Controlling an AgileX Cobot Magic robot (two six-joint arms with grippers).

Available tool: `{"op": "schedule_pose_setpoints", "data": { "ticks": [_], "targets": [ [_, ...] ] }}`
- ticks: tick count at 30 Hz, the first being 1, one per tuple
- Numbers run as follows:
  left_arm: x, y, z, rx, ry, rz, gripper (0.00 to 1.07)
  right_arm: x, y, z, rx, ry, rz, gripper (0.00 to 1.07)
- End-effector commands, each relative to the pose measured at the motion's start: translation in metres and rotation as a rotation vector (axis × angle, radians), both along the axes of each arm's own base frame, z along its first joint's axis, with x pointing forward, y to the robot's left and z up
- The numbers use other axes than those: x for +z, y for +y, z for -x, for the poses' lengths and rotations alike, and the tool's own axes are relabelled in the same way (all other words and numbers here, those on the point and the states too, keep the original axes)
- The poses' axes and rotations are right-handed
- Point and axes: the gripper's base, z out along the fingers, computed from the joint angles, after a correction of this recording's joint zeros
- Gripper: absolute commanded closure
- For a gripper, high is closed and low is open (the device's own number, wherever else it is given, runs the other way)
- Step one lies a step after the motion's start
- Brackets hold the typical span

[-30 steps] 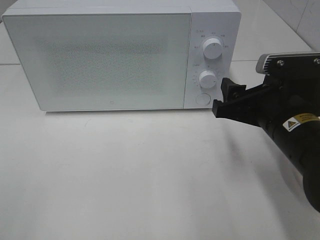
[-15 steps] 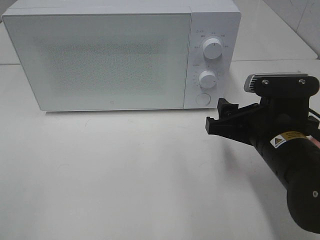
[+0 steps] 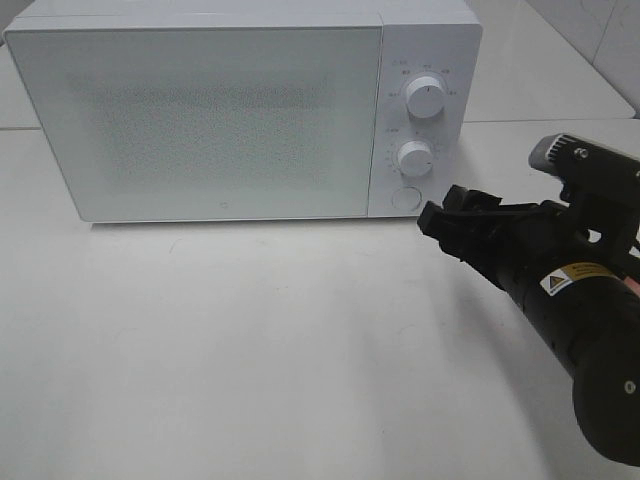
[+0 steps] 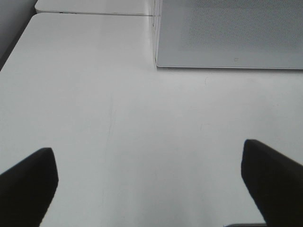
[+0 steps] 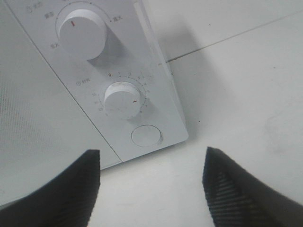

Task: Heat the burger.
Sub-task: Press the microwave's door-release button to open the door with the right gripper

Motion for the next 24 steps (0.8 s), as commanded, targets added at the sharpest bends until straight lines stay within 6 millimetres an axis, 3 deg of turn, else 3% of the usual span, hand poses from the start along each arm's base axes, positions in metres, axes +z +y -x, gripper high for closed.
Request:
{"op": "schedule_pose_setpoints", "data": {
  "ticks": [1,6,7,8,13,15,24],
  "targets": [
    [0.0,0.0,0.002,0.002,-0.029,0.001,0.09,0.002,0.001,0.0,-0.036,-0.014,-0.137,0.5],
    [0.0,0.0,0.002,0.002,-0.029,0.001,0.09,-0.002,0.002,0.001,-0.123,0.018,-0.471,0.65],
    [0.0,0.0,0.002,0.002,-0.029,0.001,0.09,-0.002,0.002,0.001,-0.123,0.018,-0.471,0.65],
    [0.0,0.0,0.002,0.002,-0.029,0.001,0.09,-0.003,0.003,0.001,-0.159,0.031,-0.594,0.7],
    [0.0,0.0,0.002,0.002,-0.029,0.001,0.09,-0.006,0.004,0.002,-0.226,0.054,-0.802,0.82],
    [0.0,0.0,0.002,0.002,-0.029,0.001,0.09,-0.008,0.005,0.003,-0.288,0.075,-0.986,0.89],
    [0.0,0.0,0.002,0.002,-0.029,0.001,0.09,-0.01,0.005,0.003,-0.326,0.094,-1.08,1.06]
  ]
}}
